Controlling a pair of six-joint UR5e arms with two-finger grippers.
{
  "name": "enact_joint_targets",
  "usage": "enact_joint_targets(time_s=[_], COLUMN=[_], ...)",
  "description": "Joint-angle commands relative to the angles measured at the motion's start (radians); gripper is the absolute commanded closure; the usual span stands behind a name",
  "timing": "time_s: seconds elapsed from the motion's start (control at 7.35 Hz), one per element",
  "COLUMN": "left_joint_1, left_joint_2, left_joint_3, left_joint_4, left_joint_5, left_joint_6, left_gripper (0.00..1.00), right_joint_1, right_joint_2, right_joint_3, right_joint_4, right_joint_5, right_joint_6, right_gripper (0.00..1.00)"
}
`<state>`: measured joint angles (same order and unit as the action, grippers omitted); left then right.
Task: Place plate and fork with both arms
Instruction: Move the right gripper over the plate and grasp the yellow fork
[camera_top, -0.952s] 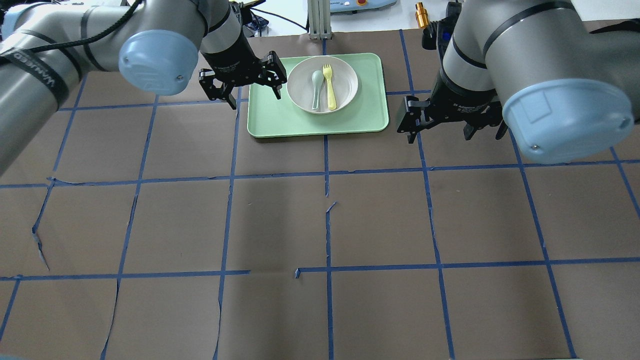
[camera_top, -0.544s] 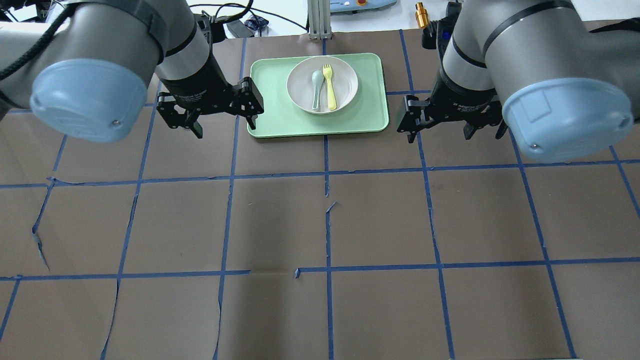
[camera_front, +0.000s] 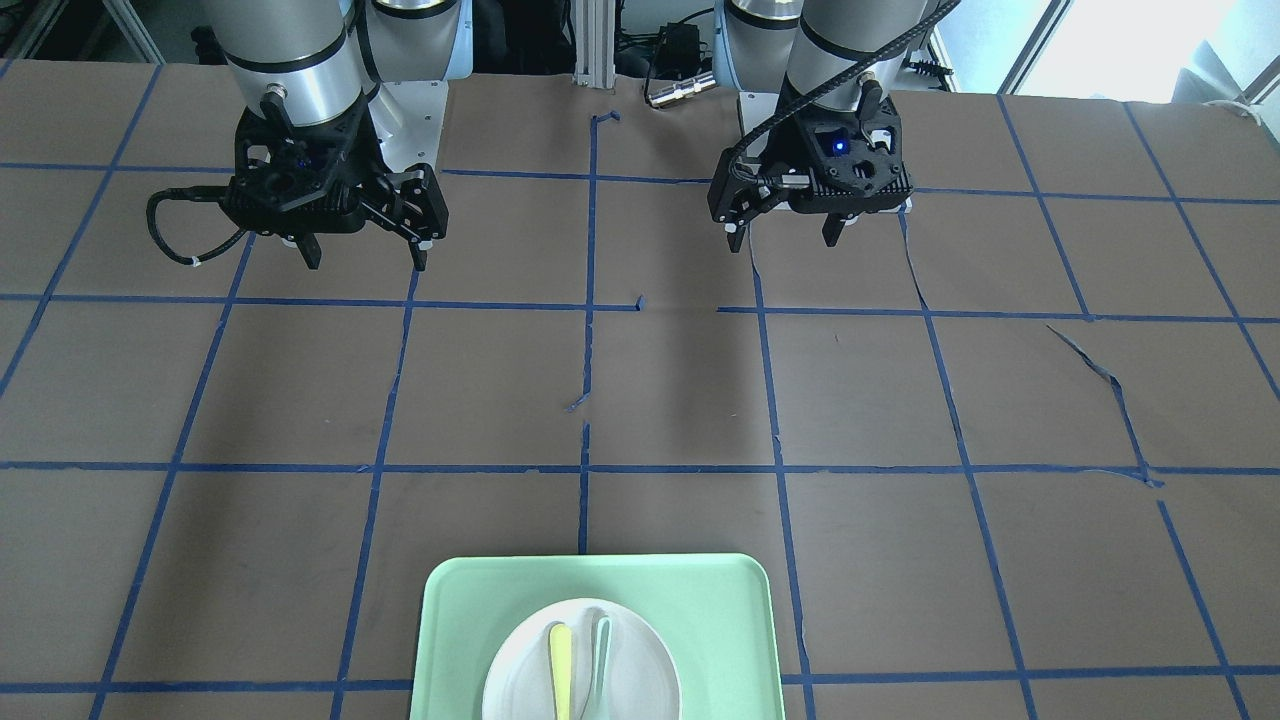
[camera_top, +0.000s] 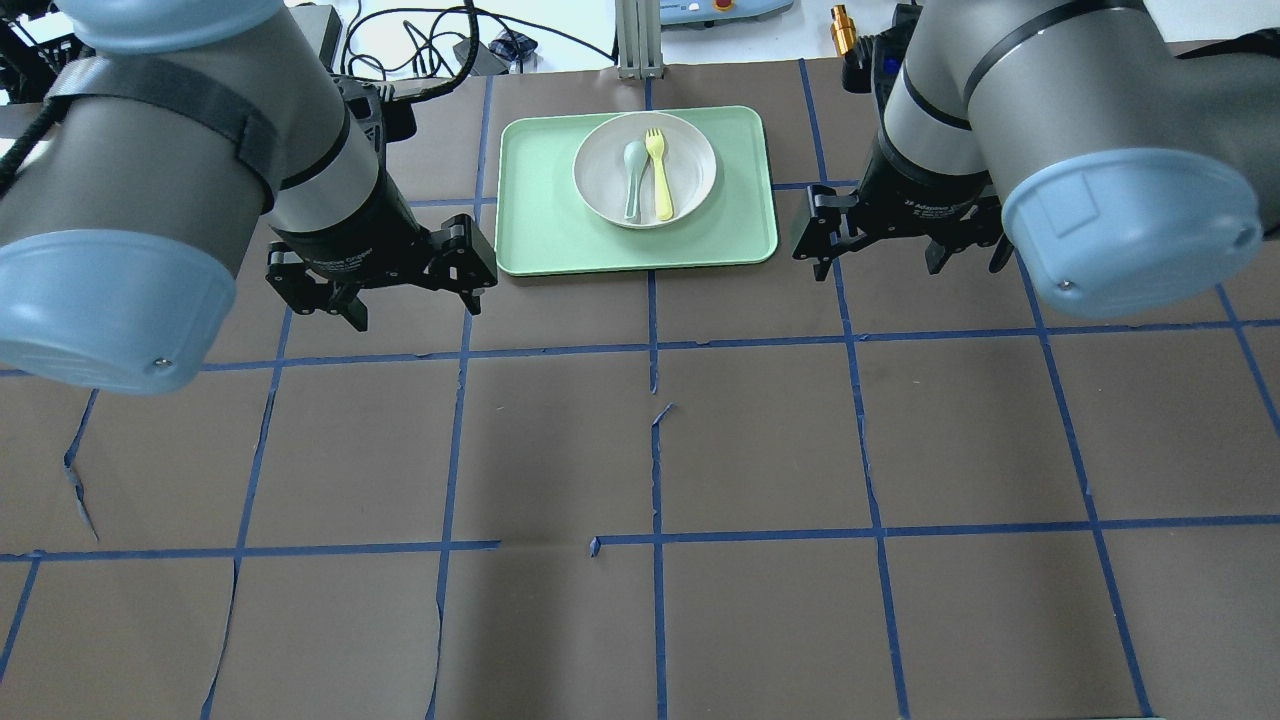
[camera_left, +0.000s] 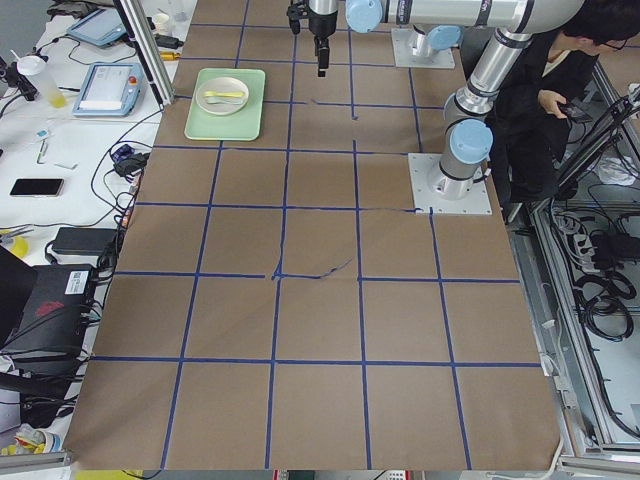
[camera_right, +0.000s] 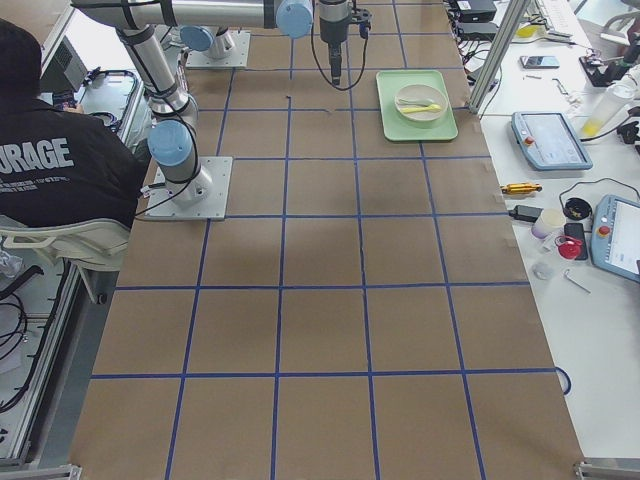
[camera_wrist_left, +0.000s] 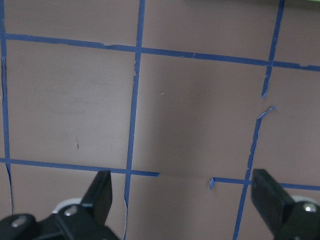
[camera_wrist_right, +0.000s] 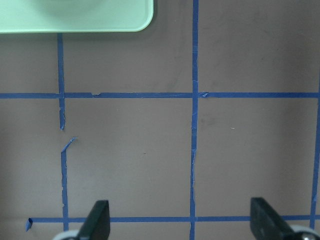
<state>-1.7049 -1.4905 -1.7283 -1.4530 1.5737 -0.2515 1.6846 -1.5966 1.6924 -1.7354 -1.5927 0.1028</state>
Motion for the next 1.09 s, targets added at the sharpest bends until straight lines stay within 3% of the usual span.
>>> enact_joint_targets(time_s=[0.0,0.27,0.41,0.95], left_joint_1=[0.002,0.004,0.004,0.002], left_joint_2=[0.001,-0.001,-0.001,-0.007], left_joint_3=[0.0,0.001,0.0,-0.005], left_joint_4=[0.0,0.002,0.002,0.0], left_joint_5=[0.002,0.002,0.002,0.0], left_joint_6=[0.005,0.005,0.005,0.0], left_gripper=[0.0,0.0,0.0,0.0], right_joint_1=[0.012,0.029,0.049,0.128], right_joint_2=[0.166,0.396,0.496,0.841], right_joint_3=[-0.154,-0.377,-0.432,-0.721], right_joint_4=[-0.004,-0.021,-0.108,-0.188], right_joint_5=[0.002,0.003,0.005,0.007], right_joint_6=[0.001,0.032,0.078,0.144], right_gripper=[0.0,0.0,0.0,0.02])
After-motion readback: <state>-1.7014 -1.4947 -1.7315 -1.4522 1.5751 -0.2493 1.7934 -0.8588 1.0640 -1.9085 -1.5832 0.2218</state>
